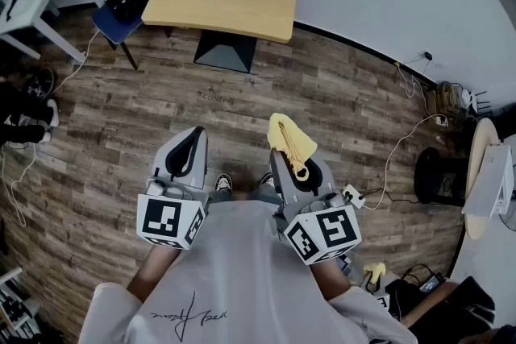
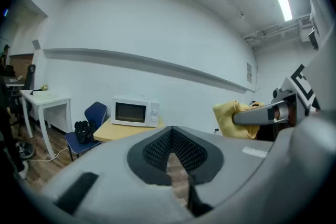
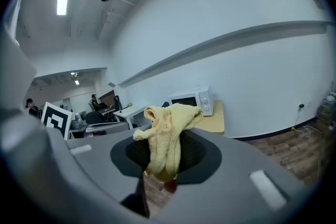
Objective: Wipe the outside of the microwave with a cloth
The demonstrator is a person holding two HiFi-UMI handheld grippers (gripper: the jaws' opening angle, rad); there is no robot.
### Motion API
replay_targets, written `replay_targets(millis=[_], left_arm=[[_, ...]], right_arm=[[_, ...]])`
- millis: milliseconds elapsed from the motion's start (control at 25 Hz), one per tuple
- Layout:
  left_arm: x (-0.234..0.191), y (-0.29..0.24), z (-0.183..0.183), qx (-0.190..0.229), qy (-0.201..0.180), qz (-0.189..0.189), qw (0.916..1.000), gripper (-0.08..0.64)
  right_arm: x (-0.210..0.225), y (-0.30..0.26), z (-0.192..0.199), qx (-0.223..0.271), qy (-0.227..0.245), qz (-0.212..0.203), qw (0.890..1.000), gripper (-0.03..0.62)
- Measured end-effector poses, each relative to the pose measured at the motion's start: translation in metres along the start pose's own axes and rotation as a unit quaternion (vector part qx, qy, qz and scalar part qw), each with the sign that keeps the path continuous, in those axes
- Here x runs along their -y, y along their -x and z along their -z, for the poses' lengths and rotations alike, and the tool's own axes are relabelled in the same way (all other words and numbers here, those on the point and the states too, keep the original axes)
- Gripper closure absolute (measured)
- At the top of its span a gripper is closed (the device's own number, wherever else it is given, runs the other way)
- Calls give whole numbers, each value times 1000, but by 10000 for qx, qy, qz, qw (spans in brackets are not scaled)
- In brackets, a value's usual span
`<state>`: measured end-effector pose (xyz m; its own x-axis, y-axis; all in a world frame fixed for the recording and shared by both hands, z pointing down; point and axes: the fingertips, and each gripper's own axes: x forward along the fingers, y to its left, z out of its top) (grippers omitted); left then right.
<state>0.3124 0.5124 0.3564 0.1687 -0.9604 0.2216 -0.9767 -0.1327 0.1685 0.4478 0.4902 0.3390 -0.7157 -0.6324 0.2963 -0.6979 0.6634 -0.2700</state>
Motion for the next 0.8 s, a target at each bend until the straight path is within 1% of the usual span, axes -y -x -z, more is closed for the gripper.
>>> replay_targets(millis=[160, 360, 520, 600, 800], left_arm=[[-28, 6, -2, 38, 138, -120, 9998, 566], [-54, 19, -1, -26, 54, -261, 9996, 566], [-73, 28, -2, -58, 69, -421, 9991, 566], [-83, 34, -1, -46, 131, -524, 9985, 565], [-102, 36, -2, -31, 187, -774, 9968, 565]], right_arm=[[-7, -9, 3, -10, 28, 151, 9999, 480], [-8, -17, 3, 9, 113, 272, 9996, 480], [0, -20, -5, 129, -72, 431, 9990, 479], [-1, -26, -7, 167, -179, 338, 9991, 476], [-10, -57, -16, 225, -71, -50, 9997, 472]])
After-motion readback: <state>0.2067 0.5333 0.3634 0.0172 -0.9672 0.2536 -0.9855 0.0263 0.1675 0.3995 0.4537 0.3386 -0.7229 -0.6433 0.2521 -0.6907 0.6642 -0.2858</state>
